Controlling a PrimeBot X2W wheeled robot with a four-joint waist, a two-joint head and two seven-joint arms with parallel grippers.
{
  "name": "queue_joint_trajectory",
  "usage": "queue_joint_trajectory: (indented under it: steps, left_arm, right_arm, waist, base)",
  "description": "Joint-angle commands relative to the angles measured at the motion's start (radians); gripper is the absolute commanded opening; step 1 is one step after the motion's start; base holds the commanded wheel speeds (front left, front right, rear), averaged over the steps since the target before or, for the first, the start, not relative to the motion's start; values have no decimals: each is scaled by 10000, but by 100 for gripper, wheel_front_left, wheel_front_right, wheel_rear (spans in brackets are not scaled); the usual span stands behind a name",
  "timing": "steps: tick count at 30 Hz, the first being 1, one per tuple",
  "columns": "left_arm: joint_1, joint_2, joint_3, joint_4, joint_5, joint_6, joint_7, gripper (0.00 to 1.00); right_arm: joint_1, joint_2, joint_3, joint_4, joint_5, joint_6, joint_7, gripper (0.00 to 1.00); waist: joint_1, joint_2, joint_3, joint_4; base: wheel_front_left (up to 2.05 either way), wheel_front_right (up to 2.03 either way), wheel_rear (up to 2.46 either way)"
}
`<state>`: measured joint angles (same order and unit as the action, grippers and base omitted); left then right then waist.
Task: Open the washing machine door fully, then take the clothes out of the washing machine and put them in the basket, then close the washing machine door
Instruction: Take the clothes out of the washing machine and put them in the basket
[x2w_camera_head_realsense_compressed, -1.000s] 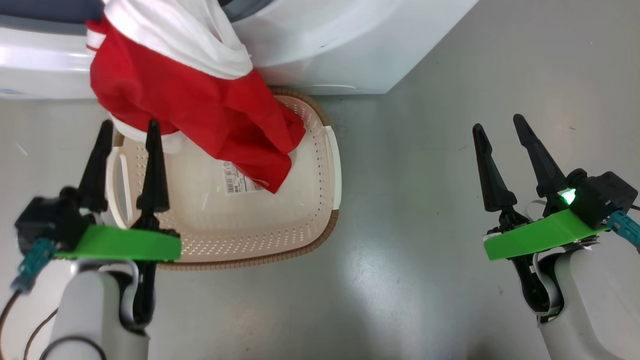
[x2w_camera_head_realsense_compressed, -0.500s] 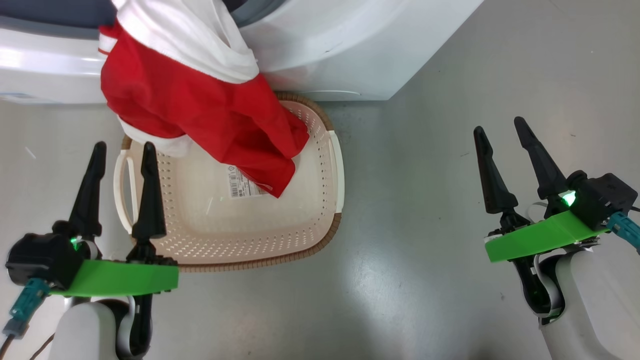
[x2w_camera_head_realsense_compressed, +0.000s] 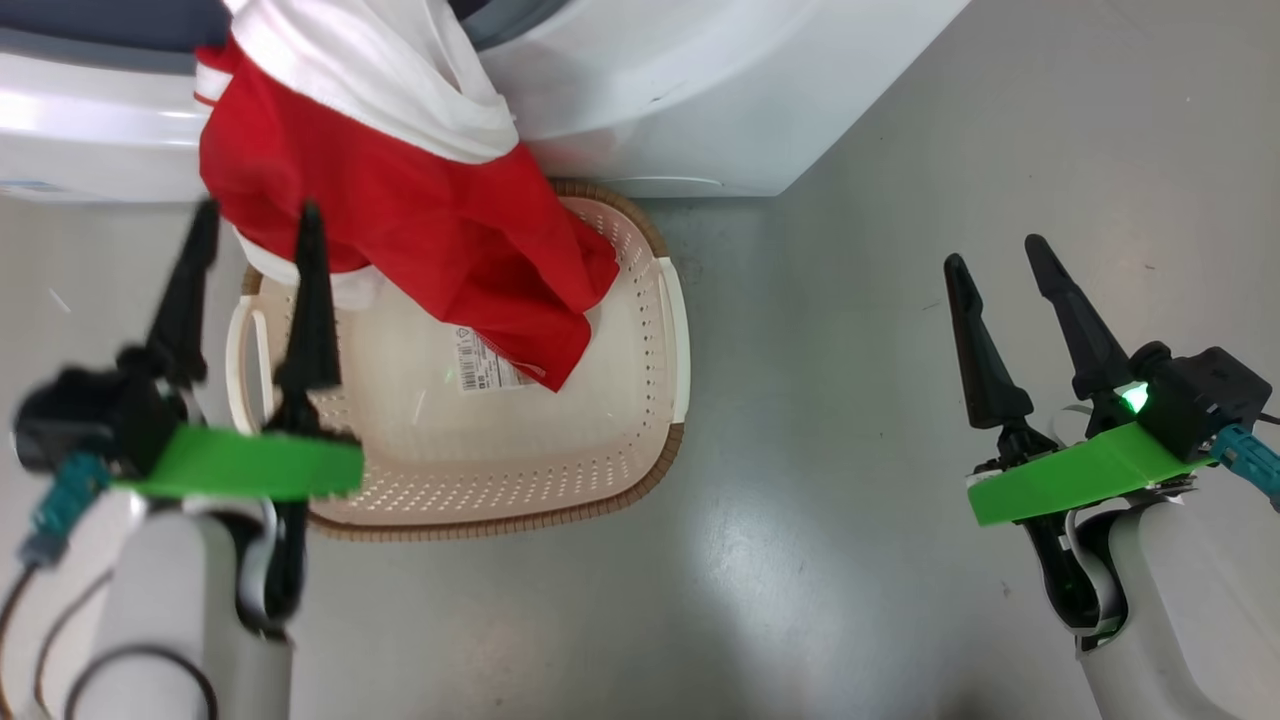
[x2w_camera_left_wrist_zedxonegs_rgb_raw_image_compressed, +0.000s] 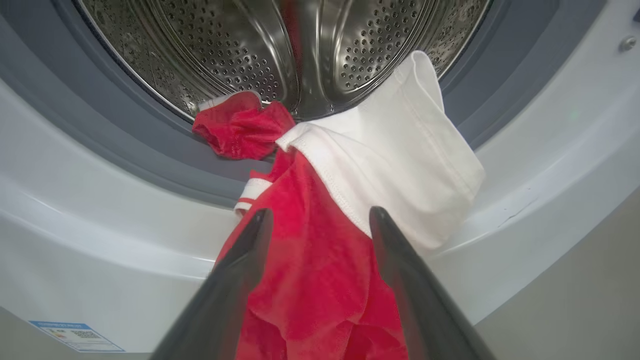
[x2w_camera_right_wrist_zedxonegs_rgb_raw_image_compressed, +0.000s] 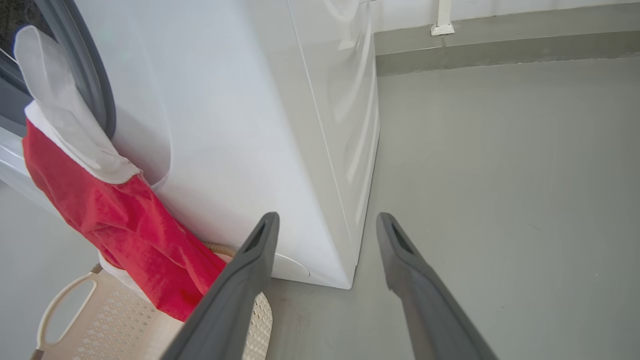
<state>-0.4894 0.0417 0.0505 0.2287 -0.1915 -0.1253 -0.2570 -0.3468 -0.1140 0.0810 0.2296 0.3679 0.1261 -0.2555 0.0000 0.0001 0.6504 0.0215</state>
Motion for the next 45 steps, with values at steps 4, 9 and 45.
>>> queue_joint_trajectory:
  steps: [4,9,45]
  left_arm:
    - [-684,441,191,198,115,-54,-47,100]
    - [-1656,664,56,1072,82,-54,-47,100]
    - [-2247,1350,-1615,2479,-1194,-54,-47,0]
  right_arm:
    - [260,10,274,-193,-38,46,-63,100]
    - [237,45,300,-195,-44,46,-63,100]
    - [113,232,181,-267,-48,46,-63,100]
  waist:
    - [0,-1,37,-27]
    - [0,-1,85,-82]
    - [0,-1,331,-225]
  base:
    - [0,0,0]
    - [0,0,0]
    - [0,0,0]
